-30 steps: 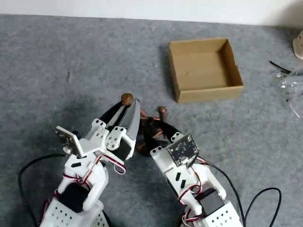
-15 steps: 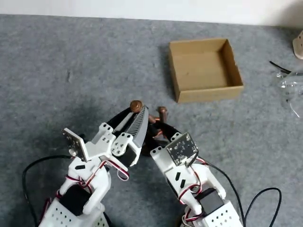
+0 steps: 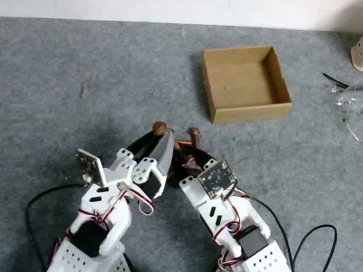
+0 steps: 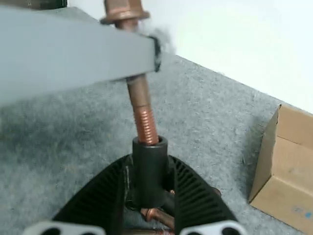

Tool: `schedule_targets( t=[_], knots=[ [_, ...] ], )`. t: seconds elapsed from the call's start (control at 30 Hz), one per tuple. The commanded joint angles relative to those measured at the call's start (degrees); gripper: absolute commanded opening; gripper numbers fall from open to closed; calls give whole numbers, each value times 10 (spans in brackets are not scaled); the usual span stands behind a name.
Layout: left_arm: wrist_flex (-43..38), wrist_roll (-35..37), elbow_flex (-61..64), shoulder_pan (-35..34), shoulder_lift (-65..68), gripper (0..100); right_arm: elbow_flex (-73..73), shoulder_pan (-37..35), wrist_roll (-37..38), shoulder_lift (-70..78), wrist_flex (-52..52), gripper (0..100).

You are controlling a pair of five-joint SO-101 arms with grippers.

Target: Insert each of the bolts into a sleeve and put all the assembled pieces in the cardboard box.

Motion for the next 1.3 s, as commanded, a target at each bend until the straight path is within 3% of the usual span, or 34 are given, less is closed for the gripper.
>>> schedule_targets(
  t=[0.0, 0.33, 0.7, 0.77, 0.97, 1.07, 1.27],
  knots=[
    [33, 8, -3, 19, 1, 4, 73, 0, 6, -15, -6, 4],
    [120, 7, -33, 39, 5, 4, 73, -1, 59, -15, -5, 4],
    [141, 6, -27, 38, 0, 7, 73, -1, 59, -15, -5, 4],
    [141, 6, -26, 38, 3, 56, 73, -1, 59, -15, -5, 4],
    [180, 11, -15, 40, 5, 375, 73, -1, 59, -15, -5, 4],
    [191, 35, -17, 16, 0, 391, 73, -1, 59, -15, -5, 4],
    [193, 117, -72, -96, 0, 357, 73, -1, 59, -15, -5, 4]
  ],
)
